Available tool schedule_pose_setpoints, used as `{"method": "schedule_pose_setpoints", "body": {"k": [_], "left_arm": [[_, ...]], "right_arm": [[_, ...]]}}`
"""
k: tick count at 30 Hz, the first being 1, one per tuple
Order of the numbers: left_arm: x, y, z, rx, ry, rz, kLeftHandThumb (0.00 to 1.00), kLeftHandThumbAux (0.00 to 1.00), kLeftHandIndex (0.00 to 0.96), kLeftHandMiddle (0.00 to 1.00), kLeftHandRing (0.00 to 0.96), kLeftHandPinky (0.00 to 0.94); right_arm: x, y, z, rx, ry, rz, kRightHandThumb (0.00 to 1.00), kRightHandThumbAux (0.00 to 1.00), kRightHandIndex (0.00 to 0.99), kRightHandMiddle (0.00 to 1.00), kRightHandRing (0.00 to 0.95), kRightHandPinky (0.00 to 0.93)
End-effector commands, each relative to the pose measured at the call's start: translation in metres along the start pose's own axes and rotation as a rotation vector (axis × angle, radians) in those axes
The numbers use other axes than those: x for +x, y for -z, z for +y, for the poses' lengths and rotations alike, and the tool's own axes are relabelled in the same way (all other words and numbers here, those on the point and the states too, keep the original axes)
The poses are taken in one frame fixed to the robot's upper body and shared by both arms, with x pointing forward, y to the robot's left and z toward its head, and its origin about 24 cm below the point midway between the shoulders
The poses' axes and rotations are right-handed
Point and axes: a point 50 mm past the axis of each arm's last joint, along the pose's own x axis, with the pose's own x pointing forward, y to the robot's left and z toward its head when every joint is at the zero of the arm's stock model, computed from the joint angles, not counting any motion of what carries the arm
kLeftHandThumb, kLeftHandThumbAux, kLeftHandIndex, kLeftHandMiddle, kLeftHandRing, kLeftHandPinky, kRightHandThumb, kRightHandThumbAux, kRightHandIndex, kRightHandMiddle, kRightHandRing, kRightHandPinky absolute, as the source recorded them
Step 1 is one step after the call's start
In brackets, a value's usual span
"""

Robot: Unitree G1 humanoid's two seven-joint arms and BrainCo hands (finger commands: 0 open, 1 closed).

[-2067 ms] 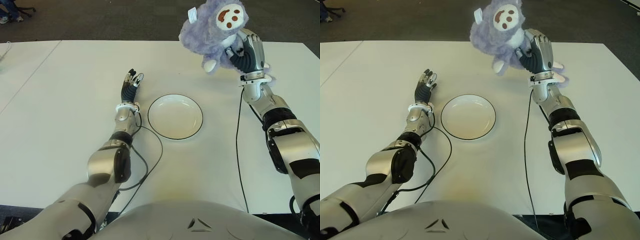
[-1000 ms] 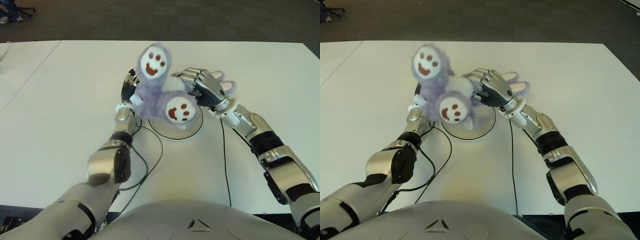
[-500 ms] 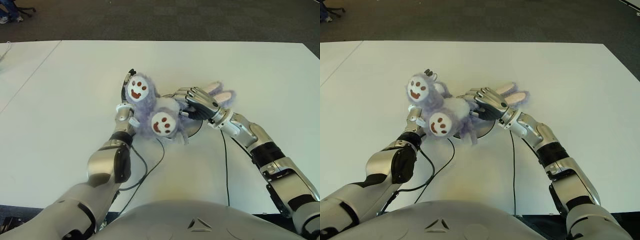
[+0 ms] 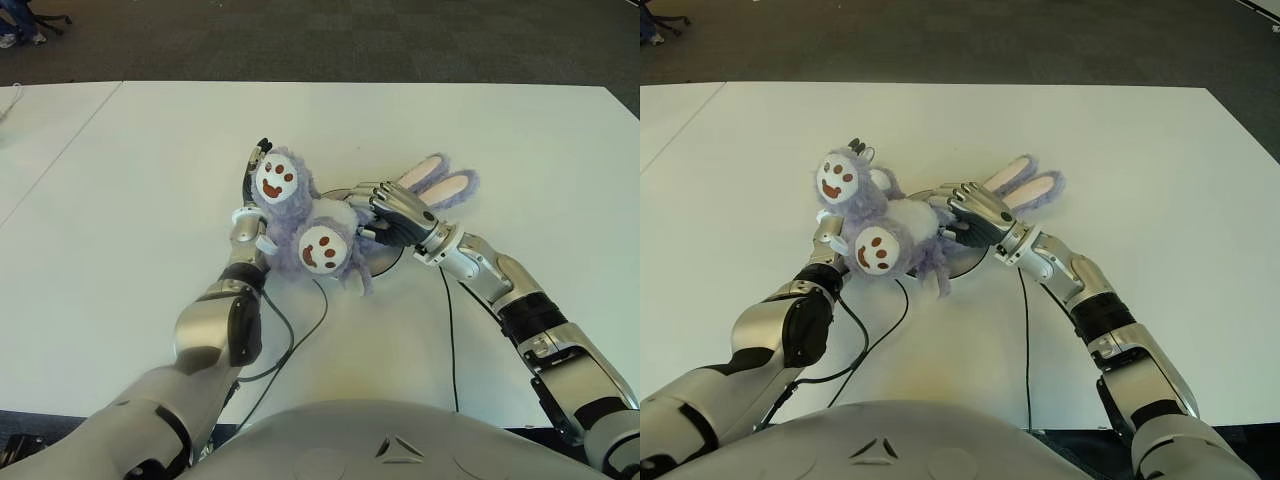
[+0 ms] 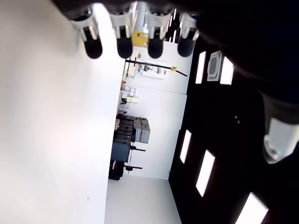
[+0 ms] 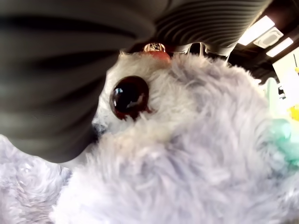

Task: Put the doll into the plate.

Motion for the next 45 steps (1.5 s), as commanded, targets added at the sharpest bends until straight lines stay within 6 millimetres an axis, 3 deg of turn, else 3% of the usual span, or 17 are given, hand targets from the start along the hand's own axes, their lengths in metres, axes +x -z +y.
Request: {"method": "schedule_pose_setpoints", "body": {"k": [1, 12, 14, 15, 18, 19, 20, 21, 22, 23, 24, 25, 28, 45], "left_arm": [[-0.061, 0.091, 0.016, -0.044, -0.094, 0.403, 0.0, 0.534, 0.01, 0.024, 0.019, 0.034], [-0.062, 0.093, 0.015, -0.043, -0.083, 0.419, 0.0, 0.537, 0.007, 0.023, 0.02, 0.025], [-0.062, 0.092, 0.015, -0.043, -0.08, 0.405, 0.0, 0.53, 0.007, 0.023, 0.018, 0.022], [-0.063, 0.092, 0.015, -0.04, -0.08, 0.401, 0.0, 0.524, 0.006, 0.021, 0.014, 0.019], [-0.063, 0.093, 0.016, -0.019, -0.083, 0.407, 0.0, 0.522, 0.006, 0.02, 0.013, 0.019], [-0.063, 0.093, 0.016, -0.011, -0.084, 0.412, 0.0, 0.525, 0.008, 0.023, 0.017, 0.028], [-0.063, 0.093, 0.017, -0.004, -0.085, 0.418, 0.0, 0.526, 0.008, 0.024, 0.017, 0.03], [-0.063, 0.093, 0.017, 0.0, -0.086, 0.421, 0.0, 0.528, 0.009, 0.026, 0.02, 0.033], [-0.063, 0.093, 0.017, 0.004, -0.085, 0.423, 0.0, 0.529, 0.009, 0.026, 0.02, 0.034], [-0.063, 0.093, 0.017, 0.006, -0.085, 0.425, 0.0, 0.531, 0.009, 0.028, 0.023, 0.035], [-0.062, 0.093, 0.017, 0.008, -0.083, 0.424, 0.0, 0.532, 0.009, 0.028, 0.023, 0.035], [-0.062, 0.093, 0.017, 0.01, -0.081, 0.423, 0.0, 0.533, 0.004, 0.029, 0.025, 0.034], [-0.062, 0.092, 0.017, 0.006, -0.077, 0.42, 0.0, 0.532, 0.001, 0.029, 0.027, 0.034], [-0.061, 0.092, 0.015, 0.004, -0.08, 0.419, 0.0, 0.526, 0.015, 0.045, 0.038, 0.026]], "right_arm": [[-0.009, 0.001, 0.022, 0.039, -0.105, 0.063, 0.703, 0.714, 0.435, 0.892, 0.871, 0.872], [-0.003, 0.0, 0.006, 0.071, -0.107, 0.039, 0.701, 0.712, 0.436, 0.825, 0.831, 0.826], [-0.003, 0.0, 0.004, 0.08, -0.113, 0.036, 0.697, 0.712, 0.43, 0.772, 0.791, 0.793], [-0.003, 0.0, 0.004, 0.084, -0.115, 0.036, 0.685, 0.713, 0.419, 0.665, 0.721, 0.742], [-0.003, 0.0, 0.003, 0.11, -0.116, 0.034, 0.678, 0.716, 0.411, 0.549, 0.643, 0.686], [-0.004, -0.001, 0.002, 0.122, -0.116, 0.033, 0.437, 0.576, 0.203, 0.339, 0.475, 0.557], [-0.004, -0.002, 0.002, 0.133, -0.113, 0.032, 0.394, 0.553, 0.168, 0.303, 0.447, 0.535], [-0.005, -0.002, 0.001, 0.14, -0.111, 0.032, 0.339, 0.53, 0.097, 0.2, 0.325, 0.422], [-0.006, -0.003, 0.001, 0.145, -0.106, 0.034, 0.325, 0.524, 0.079, 0.174, 0.294, 0.393], [-0.006, -0.003, 0.0, 0.149, -0.103, 0.036, 0.287, 0.518, 0.044, 0.096, 0.149, 0.219], [-0.007, -0.002, 0.0, 0.149, -0.102, 0.046, 0.279, 0.517, 0.038, 0.082, 0.125, 0.189], [-0.008, -0.002, 0.0, 0.149, -0.102, 0.053, 0.236, 0.502, 0.009, 0.02, 0.038, 0.047], [-0.01, 0.002, 0.001, 0.148, -0.105, 0.067, 0.206, 0.483, 0.0, 0.0, 0.001, 0.001], [-0.004, 0.005, -0.013, 0.063, -0.02, 0.007, 0.135, 0.366, 0.0, 0.0, 0.0, 0.0]]}}
